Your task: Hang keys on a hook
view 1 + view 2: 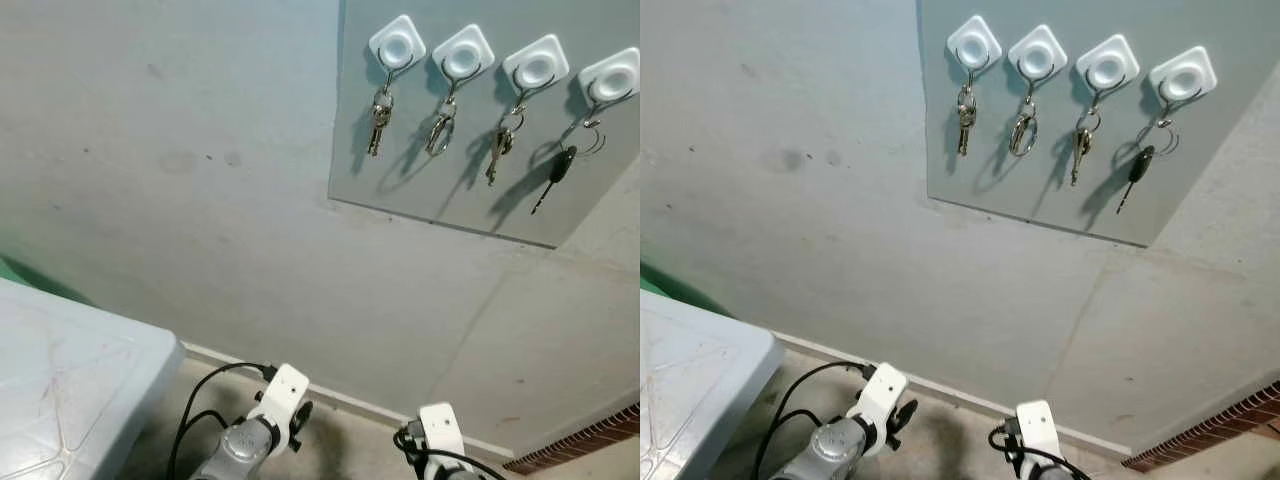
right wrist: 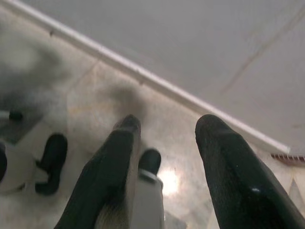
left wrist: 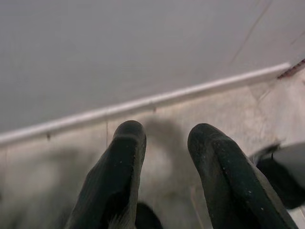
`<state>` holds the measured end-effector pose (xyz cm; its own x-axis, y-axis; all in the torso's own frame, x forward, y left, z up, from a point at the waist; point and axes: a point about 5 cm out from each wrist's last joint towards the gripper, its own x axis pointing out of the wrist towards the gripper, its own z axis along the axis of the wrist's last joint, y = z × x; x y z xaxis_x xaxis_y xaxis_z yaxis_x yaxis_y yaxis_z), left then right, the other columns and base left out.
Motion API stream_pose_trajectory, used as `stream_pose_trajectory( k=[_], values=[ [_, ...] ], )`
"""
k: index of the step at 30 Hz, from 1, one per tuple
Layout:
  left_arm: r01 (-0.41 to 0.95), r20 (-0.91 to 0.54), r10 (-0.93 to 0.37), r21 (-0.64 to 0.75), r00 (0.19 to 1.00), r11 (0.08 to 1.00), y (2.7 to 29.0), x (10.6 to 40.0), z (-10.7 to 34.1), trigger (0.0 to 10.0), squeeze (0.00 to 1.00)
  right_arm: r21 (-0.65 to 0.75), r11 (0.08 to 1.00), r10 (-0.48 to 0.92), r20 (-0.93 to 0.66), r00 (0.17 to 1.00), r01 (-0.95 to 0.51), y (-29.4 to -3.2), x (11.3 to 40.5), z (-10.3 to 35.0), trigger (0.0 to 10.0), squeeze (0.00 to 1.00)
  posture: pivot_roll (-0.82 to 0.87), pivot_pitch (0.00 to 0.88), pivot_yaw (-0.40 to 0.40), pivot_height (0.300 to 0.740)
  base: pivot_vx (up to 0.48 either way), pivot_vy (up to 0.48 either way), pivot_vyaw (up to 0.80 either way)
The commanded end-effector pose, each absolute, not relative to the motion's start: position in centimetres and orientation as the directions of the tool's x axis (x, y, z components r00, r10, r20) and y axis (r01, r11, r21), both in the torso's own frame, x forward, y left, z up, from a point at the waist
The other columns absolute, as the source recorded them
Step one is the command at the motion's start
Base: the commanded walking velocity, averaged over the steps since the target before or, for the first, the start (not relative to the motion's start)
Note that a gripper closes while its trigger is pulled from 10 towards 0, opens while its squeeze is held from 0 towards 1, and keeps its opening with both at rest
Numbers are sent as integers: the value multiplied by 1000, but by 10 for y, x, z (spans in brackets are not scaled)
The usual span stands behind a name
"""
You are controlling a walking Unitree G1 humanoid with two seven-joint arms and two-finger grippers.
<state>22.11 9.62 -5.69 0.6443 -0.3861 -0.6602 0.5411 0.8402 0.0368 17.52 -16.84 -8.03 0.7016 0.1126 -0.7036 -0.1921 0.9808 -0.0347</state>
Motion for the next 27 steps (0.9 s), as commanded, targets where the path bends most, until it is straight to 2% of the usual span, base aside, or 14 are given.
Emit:
stream_pose_trajectory(
  k=[1, 4, 8, 11, 20, 27],
  values=[
    [525, -706, -349, 38, 616, 850, 104, 209, -67, 10000, 0, -28, 982, 108, -735, 669, -188, -169, 165, -86, 10000, 0, 105, 28, 6, 740, 0, 0, 0],
    [505, -714, -343, 17, 610, 863, 107, 205, -69, 10000, 0, -48, 975, 104, -766, 635, -218, -168, 158, -91, 10000, 0, 101, 25, 6, 740, 0, 0, 0],
    [449, -773, -267, 26, 576, 893, 125, 188, -81, 10000, 0, -41, 966, 109, -832, 545, -256, -166, 137, -101, 10000, 0, 95, 19, 9, 740, 0, 0, 0],
    [401, -799, -222, 26, 559, 915, 136, 178, -87, 10000, 0, -40, 967, 99, -854, 511, -254, -168, 128, -104, 10000, 0, 95, 23, 2, 740, 0, 0, 0],
    [317, -819, -158, 30, 551, 948, 151, 166, -92, 10000, 0, -52, 969, 74, -871, 486, -242, -174, 125, -106, 10000, 0, 105, 16, -12, 740, 0, 0, 0],
    [308, -813, -163, 21, 560, 951, 150, 168, -91, 10000, 0, -48, 967, 77, -881, 467, -249, -174, 120, -107, 10000, 0, 111, 4, -18, 740, 0, 0, 0]
  ],
)
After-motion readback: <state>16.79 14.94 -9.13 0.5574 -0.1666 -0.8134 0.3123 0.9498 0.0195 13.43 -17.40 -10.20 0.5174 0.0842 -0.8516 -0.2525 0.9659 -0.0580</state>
